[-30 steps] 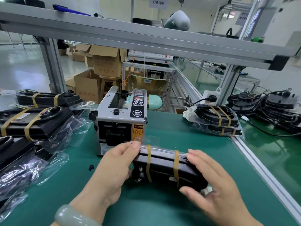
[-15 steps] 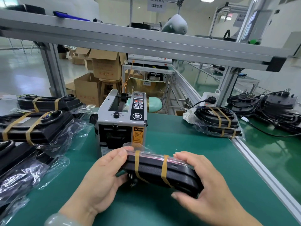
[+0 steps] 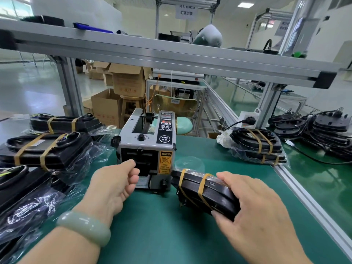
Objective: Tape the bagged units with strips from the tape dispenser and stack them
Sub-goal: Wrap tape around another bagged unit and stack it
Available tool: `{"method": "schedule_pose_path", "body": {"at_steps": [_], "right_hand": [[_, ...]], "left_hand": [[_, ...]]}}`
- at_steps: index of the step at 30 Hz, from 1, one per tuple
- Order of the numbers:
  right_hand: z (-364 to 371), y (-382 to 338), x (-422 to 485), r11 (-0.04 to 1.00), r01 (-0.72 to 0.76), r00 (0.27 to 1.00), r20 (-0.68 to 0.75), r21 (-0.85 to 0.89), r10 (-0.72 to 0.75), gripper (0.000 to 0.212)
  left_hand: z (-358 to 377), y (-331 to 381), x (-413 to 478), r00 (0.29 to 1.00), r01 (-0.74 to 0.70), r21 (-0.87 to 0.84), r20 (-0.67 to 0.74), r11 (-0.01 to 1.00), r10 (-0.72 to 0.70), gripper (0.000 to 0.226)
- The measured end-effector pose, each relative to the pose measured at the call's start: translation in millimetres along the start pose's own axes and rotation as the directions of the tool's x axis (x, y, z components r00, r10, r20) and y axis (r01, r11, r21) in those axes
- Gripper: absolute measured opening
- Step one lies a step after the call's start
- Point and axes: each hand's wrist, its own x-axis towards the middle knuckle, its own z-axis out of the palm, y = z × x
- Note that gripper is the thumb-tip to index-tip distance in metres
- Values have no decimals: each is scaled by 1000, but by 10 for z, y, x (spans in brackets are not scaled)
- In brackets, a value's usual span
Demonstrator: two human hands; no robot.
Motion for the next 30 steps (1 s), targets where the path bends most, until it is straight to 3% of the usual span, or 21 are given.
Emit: {"method": "schedule_pose_path", "body": {"at_steps": [6, 19, 25, 27, 30], "right_hand": [[-9, -39, 12, 1000, 2, 1000, 21, -8, -2, 71], [19, -72, -37, 1000, -9, 1000, -13, -16, 9, 70], [35, -39, -78, 999, 5, 997, -73, 40, -2, 63], [49, -75, -93, 999, 3, 997, -79, 45, 0, 66], [78, -146, -105, 997, 10, 996, -89, 74, -4, 68]], "left_hand": [[113, 74, 6, 999, 41, -6, 28, 999, -41, 14], [196, 32, 87, 990, -32, 48, -138, 998, 39, 14], [2, 46, -395, 982, 34, -30, 186, 999, -28, 18], [-51, 25, -622, 951, -11, -3, 308, 1000, 11, 14], [-70, -47, -879, 920, -165, 67, 371, 984, 129, 31]]}}
